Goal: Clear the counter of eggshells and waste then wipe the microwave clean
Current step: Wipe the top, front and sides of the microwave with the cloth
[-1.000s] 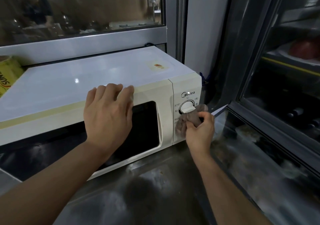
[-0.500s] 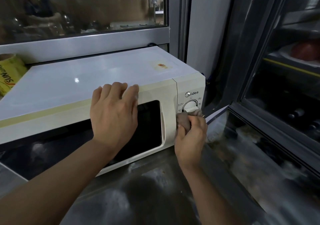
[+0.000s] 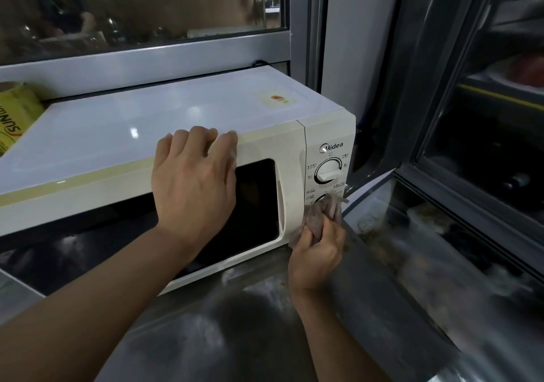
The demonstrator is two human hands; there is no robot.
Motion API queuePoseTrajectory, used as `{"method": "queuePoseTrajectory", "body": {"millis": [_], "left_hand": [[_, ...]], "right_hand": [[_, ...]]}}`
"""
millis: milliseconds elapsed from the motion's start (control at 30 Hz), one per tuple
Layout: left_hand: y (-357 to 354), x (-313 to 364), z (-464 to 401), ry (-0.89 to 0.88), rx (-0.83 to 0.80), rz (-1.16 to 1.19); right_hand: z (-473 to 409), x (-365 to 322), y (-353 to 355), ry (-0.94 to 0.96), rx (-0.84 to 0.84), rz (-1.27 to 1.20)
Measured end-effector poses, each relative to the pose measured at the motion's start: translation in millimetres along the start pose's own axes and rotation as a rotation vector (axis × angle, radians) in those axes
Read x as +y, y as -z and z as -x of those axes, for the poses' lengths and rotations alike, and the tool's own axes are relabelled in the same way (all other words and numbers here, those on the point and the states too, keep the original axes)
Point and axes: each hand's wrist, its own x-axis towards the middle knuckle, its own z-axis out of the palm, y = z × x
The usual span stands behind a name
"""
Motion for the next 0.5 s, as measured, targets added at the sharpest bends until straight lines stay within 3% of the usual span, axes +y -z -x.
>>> {"method": "queuePoseTrajectory", "body": {"millis": [100, 167, 333, 500], "left_hand": [[1, 0, -1, 0.006, -0.007, -0.005], [1, 1, 0, 0.0, -0.008, -0.005], [0, -1, 0, -0.006, 0.0, -0.005], [1, 1, 0, 0.002, -0.012, -0.013]], "right_hand": [[8, 17, 6, -0.178, -0.152, 0.063], [6, 23, 11, -0.201, -0.219, 0.079], [-7, 8, 9, 0.005, -0.108, 0.049], [-9, 36, 11, -0.14, -0.217, 0.117]]}}
